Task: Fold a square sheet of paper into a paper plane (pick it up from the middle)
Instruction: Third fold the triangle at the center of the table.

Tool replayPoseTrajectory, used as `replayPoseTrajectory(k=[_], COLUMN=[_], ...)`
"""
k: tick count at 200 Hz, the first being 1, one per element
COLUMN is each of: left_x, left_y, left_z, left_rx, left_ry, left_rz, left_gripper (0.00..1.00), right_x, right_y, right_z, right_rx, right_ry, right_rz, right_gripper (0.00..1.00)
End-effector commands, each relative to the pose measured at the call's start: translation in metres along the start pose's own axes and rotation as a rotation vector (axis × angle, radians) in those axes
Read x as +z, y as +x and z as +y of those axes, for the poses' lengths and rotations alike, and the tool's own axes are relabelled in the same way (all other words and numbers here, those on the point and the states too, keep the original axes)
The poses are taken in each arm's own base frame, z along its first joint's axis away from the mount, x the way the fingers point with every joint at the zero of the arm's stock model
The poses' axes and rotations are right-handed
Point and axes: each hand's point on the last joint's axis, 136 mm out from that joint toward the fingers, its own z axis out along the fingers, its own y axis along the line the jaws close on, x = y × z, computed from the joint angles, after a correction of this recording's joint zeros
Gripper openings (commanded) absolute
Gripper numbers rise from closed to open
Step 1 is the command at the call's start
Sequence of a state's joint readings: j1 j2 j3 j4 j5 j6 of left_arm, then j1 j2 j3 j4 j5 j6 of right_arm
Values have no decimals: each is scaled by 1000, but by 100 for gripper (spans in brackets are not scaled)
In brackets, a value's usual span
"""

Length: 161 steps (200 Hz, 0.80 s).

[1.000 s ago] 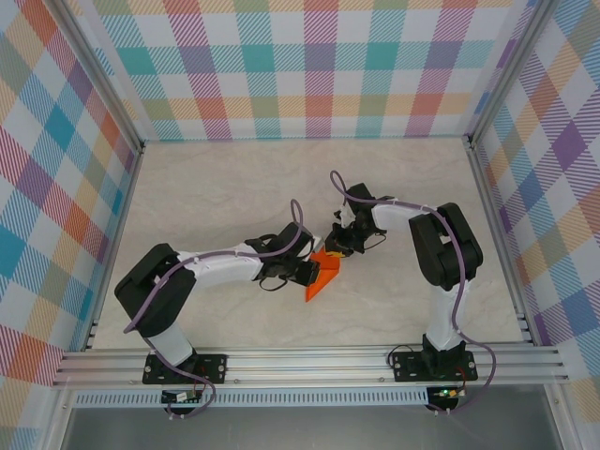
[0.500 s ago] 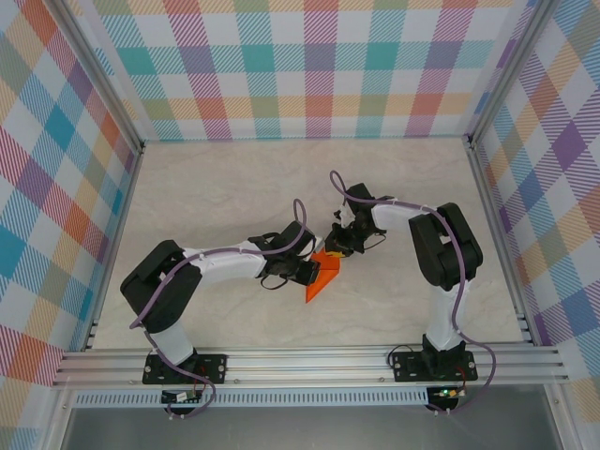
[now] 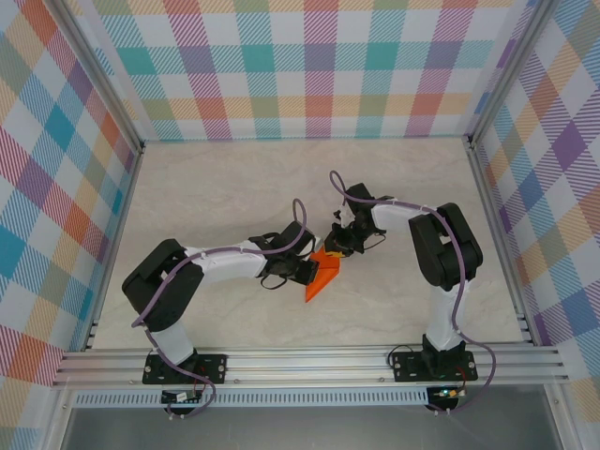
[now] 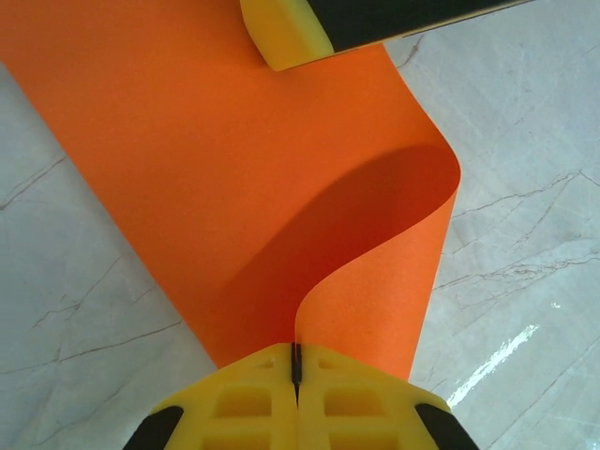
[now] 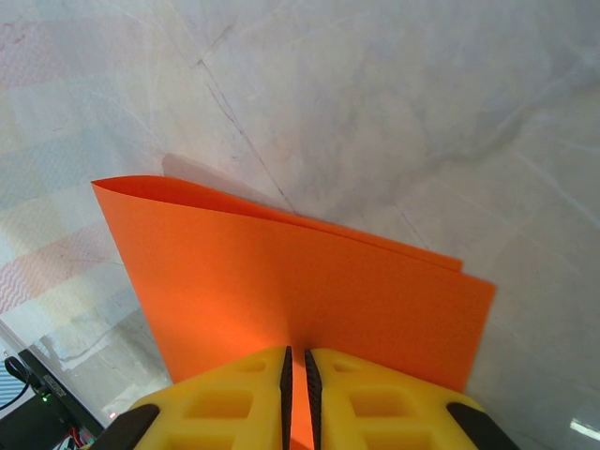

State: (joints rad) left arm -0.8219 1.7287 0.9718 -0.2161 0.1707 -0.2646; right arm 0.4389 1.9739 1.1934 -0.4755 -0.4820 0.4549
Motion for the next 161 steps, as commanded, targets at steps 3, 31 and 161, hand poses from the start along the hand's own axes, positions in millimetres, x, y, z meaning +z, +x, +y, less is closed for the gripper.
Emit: replayPoseTrajectory(k=[3,31,161], left_x=[2,6,15], left_y=[1,1,8], left_z=[10,10,15], left_rx=[-16,-15,-41], left_ry=[-30,-28,-37], left_rz=[10,17,40], left_gripper=[0,0,0], right_x=[2,2,4], right_y=[12,12,14], right_z=[-18,-18,-21], right_rx=[25,25,29], right_ry=[84,83,88], right_rz=[29,28,31], right_gripper=[16,16,17])
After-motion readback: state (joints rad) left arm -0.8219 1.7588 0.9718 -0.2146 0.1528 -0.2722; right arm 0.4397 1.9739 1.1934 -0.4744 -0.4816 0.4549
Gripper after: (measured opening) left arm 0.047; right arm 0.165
